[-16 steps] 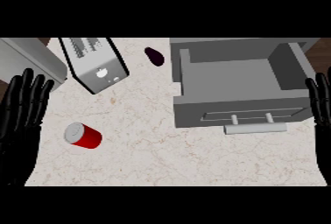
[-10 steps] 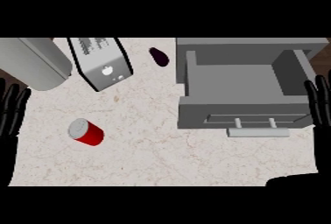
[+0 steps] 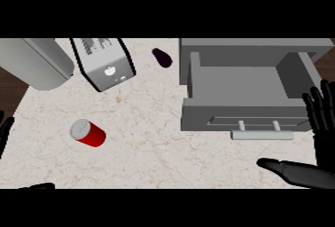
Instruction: Pick up the can, place it into the drawer and close the drawer
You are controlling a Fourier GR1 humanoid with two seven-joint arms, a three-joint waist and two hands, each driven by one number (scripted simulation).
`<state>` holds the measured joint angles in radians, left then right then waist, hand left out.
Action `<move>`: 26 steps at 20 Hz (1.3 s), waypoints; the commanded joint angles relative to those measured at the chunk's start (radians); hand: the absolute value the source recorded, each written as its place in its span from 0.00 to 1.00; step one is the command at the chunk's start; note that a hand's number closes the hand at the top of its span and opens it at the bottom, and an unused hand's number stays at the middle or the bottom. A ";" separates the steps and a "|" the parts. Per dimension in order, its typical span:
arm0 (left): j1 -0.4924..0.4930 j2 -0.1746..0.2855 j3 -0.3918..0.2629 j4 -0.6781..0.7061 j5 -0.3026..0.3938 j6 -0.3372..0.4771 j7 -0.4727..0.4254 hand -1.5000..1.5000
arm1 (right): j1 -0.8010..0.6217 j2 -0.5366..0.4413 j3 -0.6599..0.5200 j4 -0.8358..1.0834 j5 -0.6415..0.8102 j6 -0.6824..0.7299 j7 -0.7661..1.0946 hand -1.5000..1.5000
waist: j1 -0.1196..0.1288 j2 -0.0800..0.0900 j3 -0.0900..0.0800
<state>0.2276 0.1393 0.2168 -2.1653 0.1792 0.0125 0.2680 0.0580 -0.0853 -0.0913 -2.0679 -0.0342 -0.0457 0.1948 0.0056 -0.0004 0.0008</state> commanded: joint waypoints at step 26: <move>-0.010 -0.123 -0.059 0.429 -0.170 -0.014 -0.282 0.00 | 0.098 -0.008 -0.093 -0.034 -0.054 0.098 -0.053 0.00 | -0.007 0.000 -0.001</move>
<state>0.2036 0.0223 0.1438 -1.8437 0.0074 0.0202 0.0929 0.1456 -0.0837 -0.1663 -2.0967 -0.0719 0.0297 0.1428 -0.0011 -0.0006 -0.0002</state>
